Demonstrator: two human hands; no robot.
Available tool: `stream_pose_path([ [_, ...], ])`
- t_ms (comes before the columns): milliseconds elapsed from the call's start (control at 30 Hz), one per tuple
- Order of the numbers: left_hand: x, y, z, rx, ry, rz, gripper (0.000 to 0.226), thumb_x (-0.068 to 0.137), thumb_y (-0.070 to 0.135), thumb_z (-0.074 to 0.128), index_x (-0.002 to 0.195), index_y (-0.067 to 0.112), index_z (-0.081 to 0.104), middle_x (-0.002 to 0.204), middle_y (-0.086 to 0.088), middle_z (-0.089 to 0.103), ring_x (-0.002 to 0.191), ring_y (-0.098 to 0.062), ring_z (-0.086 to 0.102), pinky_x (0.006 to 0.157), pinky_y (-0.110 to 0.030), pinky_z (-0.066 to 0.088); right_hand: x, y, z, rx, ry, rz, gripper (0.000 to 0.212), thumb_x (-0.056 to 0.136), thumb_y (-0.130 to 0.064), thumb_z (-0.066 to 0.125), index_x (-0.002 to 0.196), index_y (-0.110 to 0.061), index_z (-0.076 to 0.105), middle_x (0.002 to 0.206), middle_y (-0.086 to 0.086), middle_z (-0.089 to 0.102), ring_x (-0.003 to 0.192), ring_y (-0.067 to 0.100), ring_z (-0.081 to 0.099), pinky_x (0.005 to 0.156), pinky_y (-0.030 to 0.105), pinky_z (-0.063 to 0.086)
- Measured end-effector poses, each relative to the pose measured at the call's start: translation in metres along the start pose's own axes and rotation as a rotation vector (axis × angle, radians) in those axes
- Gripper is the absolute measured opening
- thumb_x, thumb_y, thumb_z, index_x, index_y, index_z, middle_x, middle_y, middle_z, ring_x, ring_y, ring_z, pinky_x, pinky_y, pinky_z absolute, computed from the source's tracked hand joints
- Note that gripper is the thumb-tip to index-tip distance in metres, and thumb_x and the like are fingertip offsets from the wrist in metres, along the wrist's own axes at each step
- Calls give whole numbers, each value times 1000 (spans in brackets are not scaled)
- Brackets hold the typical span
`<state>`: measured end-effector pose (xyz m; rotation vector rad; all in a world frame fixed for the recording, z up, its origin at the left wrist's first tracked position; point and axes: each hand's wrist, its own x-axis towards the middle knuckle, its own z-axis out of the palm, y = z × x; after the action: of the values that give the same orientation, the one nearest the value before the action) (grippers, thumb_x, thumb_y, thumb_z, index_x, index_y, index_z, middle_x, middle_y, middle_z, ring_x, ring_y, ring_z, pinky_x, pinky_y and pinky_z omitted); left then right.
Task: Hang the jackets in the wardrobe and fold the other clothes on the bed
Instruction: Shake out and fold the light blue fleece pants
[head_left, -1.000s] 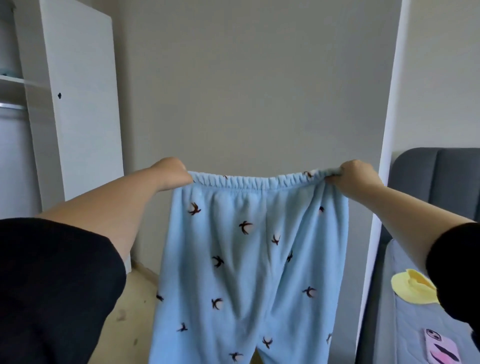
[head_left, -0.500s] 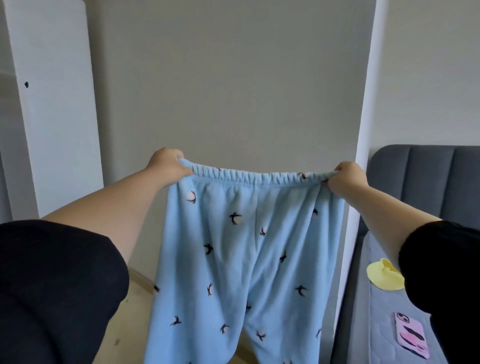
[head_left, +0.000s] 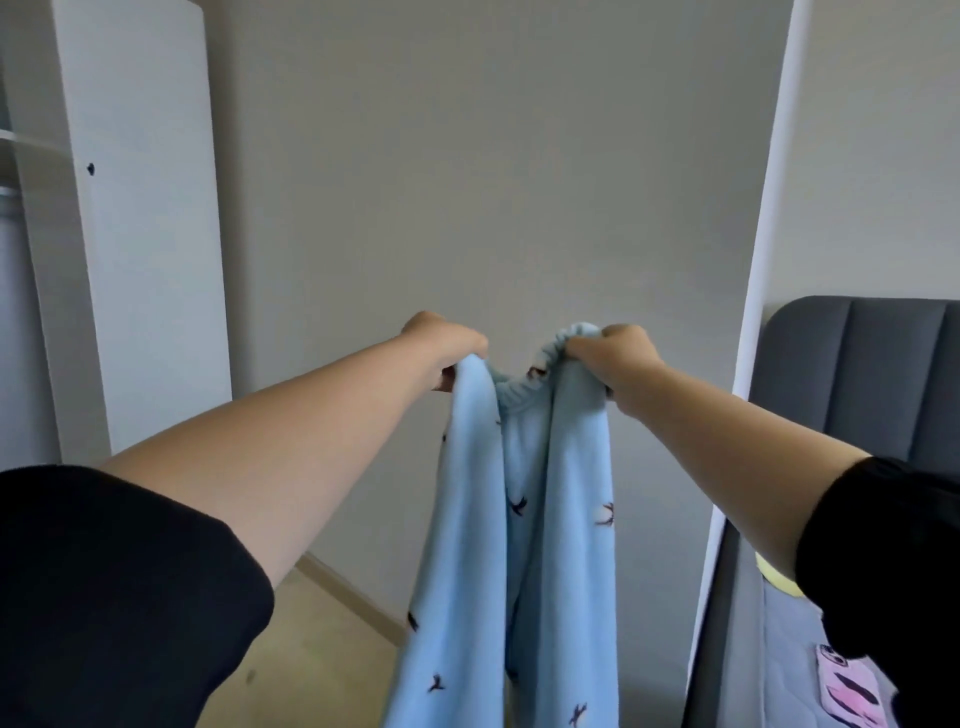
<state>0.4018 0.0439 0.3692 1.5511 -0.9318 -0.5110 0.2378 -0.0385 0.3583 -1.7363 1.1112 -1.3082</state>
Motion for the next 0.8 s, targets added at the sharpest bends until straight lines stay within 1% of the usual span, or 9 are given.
stream_pose_path([
  [100, -8, -1, 2, -142, -74, -22, 15, 80, -2, 62, 93, 2, 56, 81, -13, 60, 59, -19, 61, 41, -23, 52, -3, -5, 7, 77, -13, 67, 27, 81, -20, 70, 99, -1, 64, 103, 16, 64, 97, 29, 63, 91, 41, 53],
  [167, -4, -3, -1, -112, -85, 23, 10, 80, -2, 63, 84, 5, 57, 79, -11, 59, 61, -19, 61, 46, -23, 53, -5, -3, 7, 68, -16, 79, 24, 82, -16, 68, 100, -1, 63, 104, 17, 64, 98, 30, 63, 92, 42, 52],
  [233, 0, -5, -10, 138, -53, 157, 11, 80, -1, 64, 78, 9, 57, 80, -10, 58, 67, -21, 59, 55, -26, 54, -3, -4, -1, -124, 17, -22, 13, 84, -8, 61, 94, 0, 63, 98, 18, 63, 95, 31, 62, 86, 38, 50],
  [300, 3, -6, -27, 601, -27, 277, 9, 83, 6, 64, 91, 6, 61, 93, -14, 60, 82, -27, 61, 72, -31, 54, 2, -3, -16, -359, 73, -148, 20, 84, -3, 53, 99, 1, 67, 100, 19, 66, 99, 33, 61, 81, 35, 48],
  [400, 2, -18, -54, 1182, -20, 234, 26, 87, 4, 54, 112, -4, 58, 116, -20, 62, 105, -33, 61, 79, -31, 48, 11, 11, -38, -528, 166, -190, 28, 82, 2, 46, 96, -1, 70, 100, 20, 67, 88, 32, 59, 75, 33, 46],
  [500, 2, -41, -72, 1518, -54, 251, 22, 85, -4, 48, 104, -2, 60, 113, -17, 63, 103, -31, 62, 76, -31, 47, 14, 32, -52, -459, 264, -196, 30, 81, 8, 43, 93, 0, 69, 95, 20, 67, 84, 31, 57, 71, 31, 42],
  [600, 12, -53, -79, 1512, 102, 359, 25, 81, -7, 48, 101, 0, 62, 111, -16, 62, 101, -34, 62, 74, -30, 45, 14, 40, -49, -154, 244, -144, 36, 82, 12, 36, 95, -3, 67, 90, 15, 64, 85, 26, 57, 71, 30, 42],
  [733, 16, -52, -77, 1232, 250, 551, 25, 66, 0, 70, 87, 5, 58, 101, -12, 55, 90, -34, 58, 72, -35, 46, 8, 34, -50, 633, -348, -4, 36, 87, 18, 26, 79, 0, 56, 82, 13, 64, 82, 23, 66, 86, 36, 52],
  [800, 13, -47, -74, 1046, 276, 670, 34, 54, 3, 77, 84, 4, 60, 93, -10, 55, 85, -32, 55, 69, -38, 45, 0, 27, -58, 813, -691, -37, 24, 79, 18, 42, 76, -2, 54, 79, 14, 64, 78, 25, 67, 79, 35, 55],
])
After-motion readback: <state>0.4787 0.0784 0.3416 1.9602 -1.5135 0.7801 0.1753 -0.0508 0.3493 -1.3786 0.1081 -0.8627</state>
